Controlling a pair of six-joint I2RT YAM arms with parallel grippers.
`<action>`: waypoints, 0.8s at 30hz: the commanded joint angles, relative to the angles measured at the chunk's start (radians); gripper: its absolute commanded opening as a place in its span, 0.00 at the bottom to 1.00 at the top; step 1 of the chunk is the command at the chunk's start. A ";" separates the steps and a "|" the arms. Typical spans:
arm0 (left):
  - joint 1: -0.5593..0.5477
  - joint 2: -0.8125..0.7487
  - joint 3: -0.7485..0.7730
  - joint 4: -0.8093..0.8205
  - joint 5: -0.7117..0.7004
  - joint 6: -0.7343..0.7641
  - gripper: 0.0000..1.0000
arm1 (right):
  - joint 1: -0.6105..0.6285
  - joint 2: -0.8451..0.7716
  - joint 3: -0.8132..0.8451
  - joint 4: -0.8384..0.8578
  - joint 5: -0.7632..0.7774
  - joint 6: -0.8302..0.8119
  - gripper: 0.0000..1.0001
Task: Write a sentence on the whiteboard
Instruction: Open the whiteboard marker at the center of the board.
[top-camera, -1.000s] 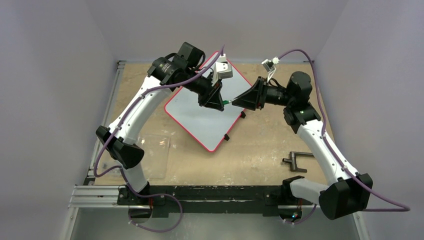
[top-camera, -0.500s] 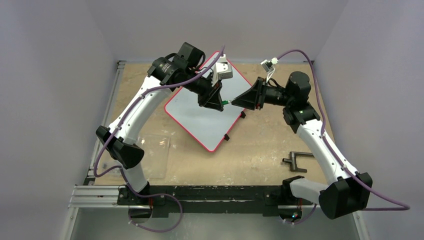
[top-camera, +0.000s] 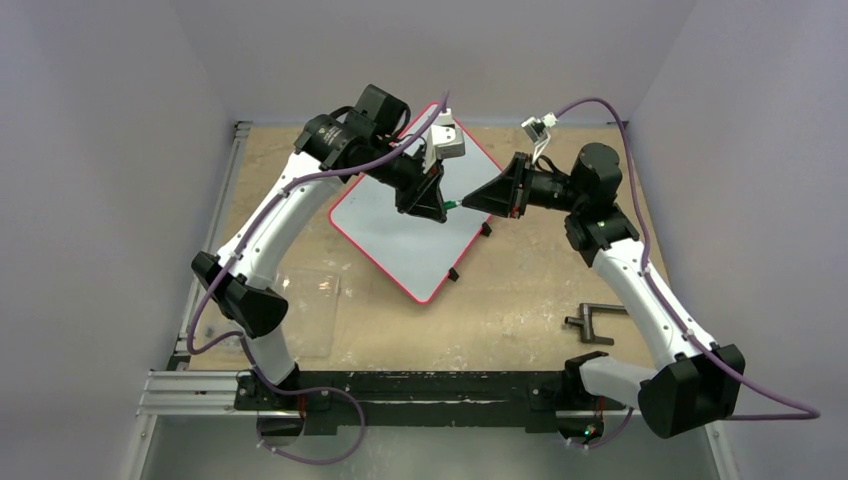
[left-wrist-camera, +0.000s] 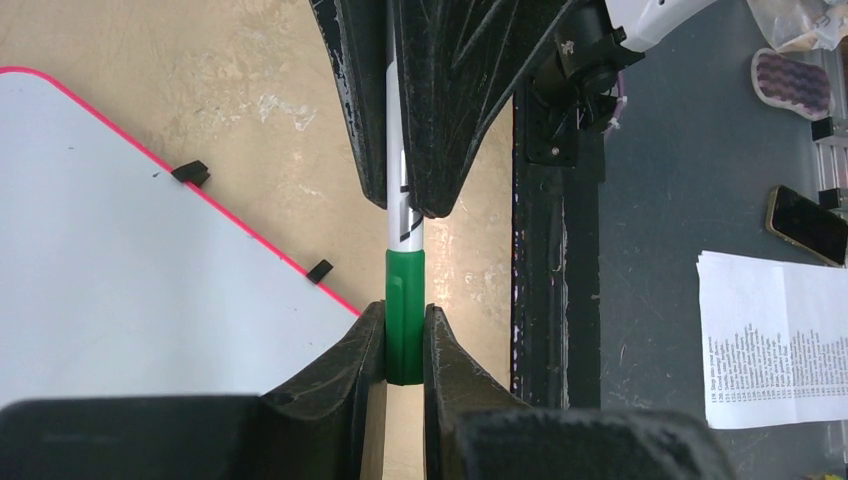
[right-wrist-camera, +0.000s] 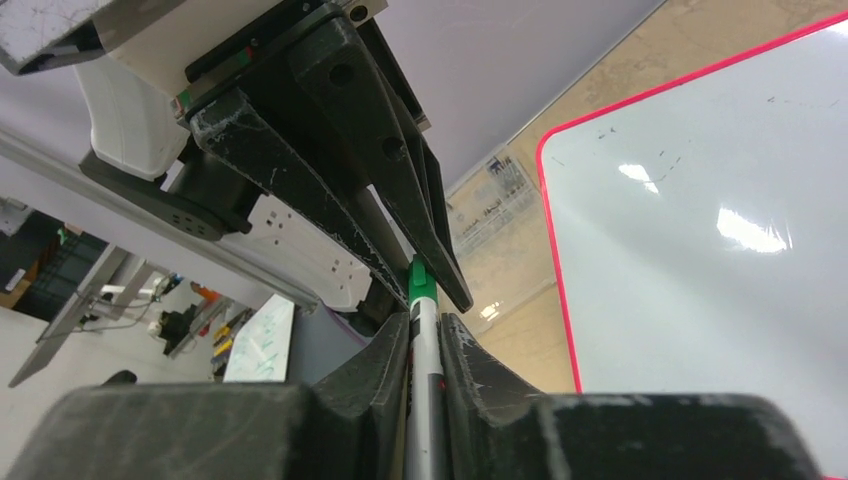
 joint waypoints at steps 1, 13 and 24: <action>-0.002 -0.002 0.003 0.025 0.019 0.032 0.00 | 0.018 0.004 0.007 0.052 0.003 0.009 0.09; -0.002 -0.080 -0.095 0.147 -0.023 -0.004 0.49 | 0.024 -0.017 0.011 0.025 0.004 -0.023 0.00; -0.002 -0.071 -0.099 0.149 0.018 -0.015 0.00 | 0.026 -0.026 0.004 0.021 0.012 -0.022 0.00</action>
